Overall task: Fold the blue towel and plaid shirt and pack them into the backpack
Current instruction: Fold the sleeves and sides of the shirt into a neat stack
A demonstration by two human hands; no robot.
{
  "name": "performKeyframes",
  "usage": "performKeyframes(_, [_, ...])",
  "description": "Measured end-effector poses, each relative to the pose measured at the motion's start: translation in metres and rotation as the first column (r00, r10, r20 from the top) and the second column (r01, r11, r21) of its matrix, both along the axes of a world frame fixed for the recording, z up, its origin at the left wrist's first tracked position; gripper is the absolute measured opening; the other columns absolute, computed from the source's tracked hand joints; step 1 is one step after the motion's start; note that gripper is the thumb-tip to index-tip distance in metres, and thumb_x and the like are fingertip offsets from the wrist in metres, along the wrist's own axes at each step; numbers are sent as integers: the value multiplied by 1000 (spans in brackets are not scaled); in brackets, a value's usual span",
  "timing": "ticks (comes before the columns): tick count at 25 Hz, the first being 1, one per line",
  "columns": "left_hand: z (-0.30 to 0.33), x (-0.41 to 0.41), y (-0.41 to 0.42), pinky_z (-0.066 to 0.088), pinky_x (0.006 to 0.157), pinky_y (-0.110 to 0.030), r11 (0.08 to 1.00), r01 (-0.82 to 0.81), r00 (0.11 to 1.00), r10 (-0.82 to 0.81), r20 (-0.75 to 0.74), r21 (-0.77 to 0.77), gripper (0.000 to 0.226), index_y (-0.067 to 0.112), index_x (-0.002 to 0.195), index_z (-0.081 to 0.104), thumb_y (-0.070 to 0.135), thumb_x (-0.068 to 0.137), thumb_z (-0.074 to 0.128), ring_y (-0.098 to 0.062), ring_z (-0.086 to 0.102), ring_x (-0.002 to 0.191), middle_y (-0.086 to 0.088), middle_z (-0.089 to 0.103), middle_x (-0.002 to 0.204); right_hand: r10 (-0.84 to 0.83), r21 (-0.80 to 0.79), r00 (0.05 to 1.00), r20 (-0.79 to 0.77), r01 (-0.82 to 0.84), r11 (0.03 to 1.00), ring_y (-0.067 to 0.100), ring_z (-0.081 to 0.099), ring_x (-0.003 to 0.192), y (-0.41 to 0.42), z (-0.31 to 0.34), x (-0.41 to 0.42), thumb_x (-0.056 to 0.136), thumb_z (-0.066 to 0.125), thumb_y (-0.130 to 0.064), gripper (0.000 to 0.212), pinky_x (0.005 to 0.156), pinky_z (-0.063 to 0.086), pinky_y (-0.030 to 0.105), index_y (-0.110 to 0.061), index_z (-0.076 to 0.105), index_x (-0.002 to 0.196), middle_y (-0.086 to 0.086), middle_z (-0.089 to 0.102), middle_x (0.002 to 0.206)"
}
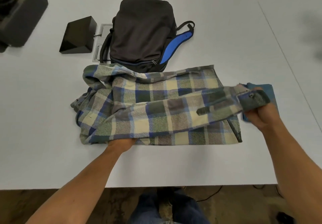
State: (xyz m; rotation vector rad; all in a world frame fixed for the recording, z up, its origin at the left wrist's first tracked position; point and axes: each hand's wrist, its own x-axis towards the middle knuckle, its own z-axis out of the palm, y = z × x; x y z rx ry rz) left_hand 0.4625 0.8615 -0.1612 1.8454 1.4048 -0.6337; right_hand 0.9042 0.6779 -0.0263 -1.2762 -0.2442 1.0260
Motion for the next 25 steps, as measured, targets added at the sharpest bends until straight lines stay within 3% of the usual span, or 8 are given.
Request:
performKeyframes(3, [-8,-12,2,31,113,-36,996,-87,994,88,66,-24,49,11,142,38,34,100,48,-29,35,138,-10,39,149,33,-68,999,-29,-35,997,32,53,117,-24,-30,6,96,53,-27,39,92,53,36,-7,43,128,22,51,132])
performKeyframes(6, [-11,-26,-1,30,115,-43,990,-128,979,136,154,-64,62,14,140,43,53,92,50,-32,36,138,-9,43,146,12,-143,1000,2,-11,990,29,61,104,-36,-42,-1,101,45,-19,15,77,59,33,-8,54,107,19,61,117])
performKeyframes(9, [0,-35,-17,31,113,-40,979,-189,936,157,314,73,63,13,143,41,44,92,60,-33,36,137,-11,44,147,-34,-214,999,-9,31,976,22,65,90,-40,-44,-9,103,40,-12,21,65,59,28,-15,58,93,11,68,100])
performKeyframes(12, [17,-46,-34,40,107,-43,968,-162,891,61,450,191,94,9,138,49,80,76,51,-36,44,131,-13,53,138,-60,-266,996,-63,41,963,28,64,100,-48,-51,-8,102,38,-8,24,71,61,34,-12,61,100,13,68,107])
performKeyframes(16, [25,-54,-52,46,100,-39,924,142,954,-223,198,356,98,20,137,53,88,76,20,-29,53,125,-3,61,132,-70,-334,987,-145,18,942,39,64,110,-57,-61,-8,100,40,-11,27,85,57,56,-7,66,105,17,66,122])
performKeyframes(18, [23,-60,-65,48,96,-39,838,292,915,-385,122,461,90,19,137,55,81,86,13,-29,58,121,-2,62,131,-48,-393,993,-103,4,920,38,64,107,-54,-61,-13,101,47,-20,21,76,60,51,-8,64,105,16,65,120])
performKeyframes(21, [18,-73,-75,40,104,-36,809,356,887,-450,103,467,73,18,143,49,67,96,22,-24,55,126,-2,56,139,65,-535,995,75,-15,845,31,61,100,-47,-66,-20,96,60,-16,20,54,60,34,-6,54,112,15,57,119])
performKeyframes(25, [17,-76,-89,44,103,-35,669,404,790,-599,130,624,62,12,132,59,53,103,22,-23,61,118,-5,63,131,50,-628,973,223,104,771,35,58,105,-43,-83,-23,92,63,-3,27,55,57,34,-10,49,114,17,54,126])
